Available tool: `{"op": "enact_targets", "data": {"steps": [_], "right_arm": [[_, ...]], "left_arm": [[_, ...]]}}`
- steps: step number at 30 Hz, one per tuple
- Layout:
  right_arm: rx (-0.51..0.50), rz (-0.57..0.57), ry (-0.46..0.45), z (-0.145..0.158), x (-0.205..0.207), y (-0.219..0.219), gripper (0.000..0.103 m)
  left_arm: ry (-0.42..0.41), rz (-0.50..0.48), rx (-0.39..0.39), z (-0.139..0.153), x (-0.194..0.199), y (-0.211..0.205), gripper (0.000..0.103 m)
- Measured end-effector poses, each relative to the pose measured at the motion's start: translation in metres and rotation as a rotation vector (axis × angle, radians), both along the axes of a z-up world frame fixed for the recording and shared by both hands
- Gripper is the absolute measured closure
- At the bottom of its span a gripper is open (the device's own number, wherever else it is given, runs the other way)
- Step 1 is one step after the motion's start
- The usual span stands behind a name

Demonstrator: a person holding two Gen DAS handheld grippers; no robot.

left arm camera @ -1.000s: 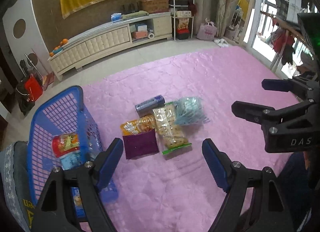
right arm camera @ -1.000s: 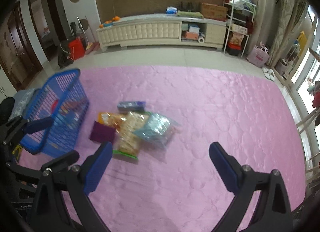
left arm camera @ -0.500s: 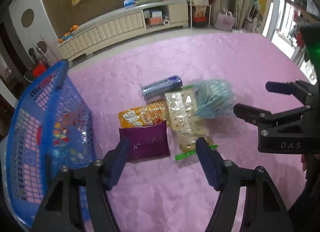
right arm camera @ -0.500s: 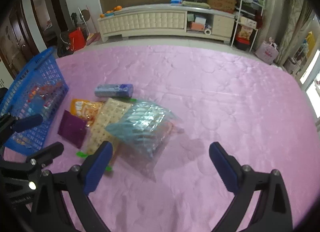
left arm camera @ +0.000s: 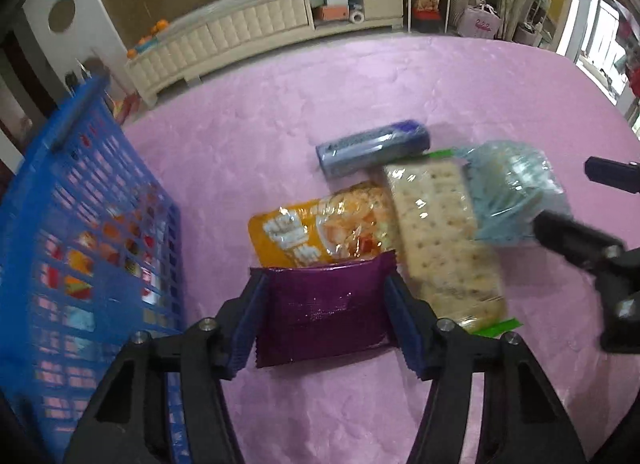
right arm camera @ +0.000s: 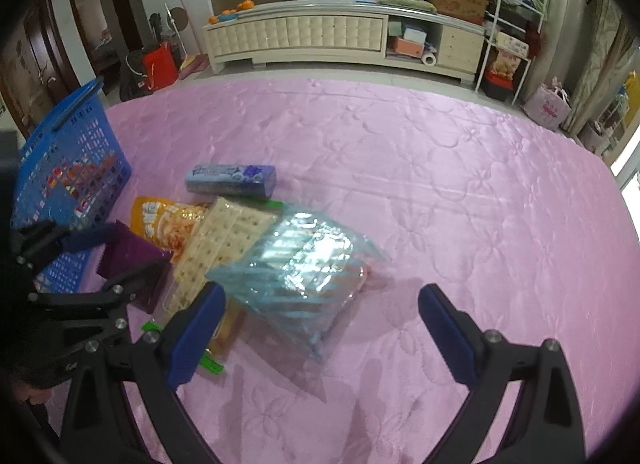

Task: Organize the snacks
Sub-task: 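Grasp the purple wafer with the left gripper while the right approaches the blue-striped bag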

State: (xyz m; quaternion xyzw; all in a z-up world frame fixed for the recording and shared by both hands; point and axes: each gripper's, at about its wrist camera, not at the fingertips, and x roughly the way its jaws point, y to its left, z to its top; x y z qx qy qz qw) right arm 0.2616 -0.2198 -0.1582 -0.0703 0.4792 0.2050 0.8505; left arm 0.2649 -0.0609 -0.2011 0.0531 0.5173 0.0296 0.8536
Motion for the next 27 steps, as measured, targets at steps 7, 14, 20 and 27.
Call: {"op": "enact_targets", "data": {"steps": [7,14,20,27], "right_arm": [[0.04,-0.022,0.032,0.001,0.007,-0.01,0.004],[0.069,-0.049,0.032,0.009,0.01,-0.027,0.004],[0.082,-0.054,0.031,0.012,0.013,-0.03,0.004],[0.092,-0.054,0.015,0.02,0.018,-0.033,0.004]], "left_arm": [[0.035,-0.065,-0.02,-0.001,0.0,-0.007,0.044],[0.122,-0.046,-0.104,-0.003,-0.009,-0.005,0.044],[0.141,-0.072,-0.091,-0.011,-0.028,-0.014,0.036],[0.129,-0.068,-0.09,-0.002,-0.036,-0.023,0.059]]}}
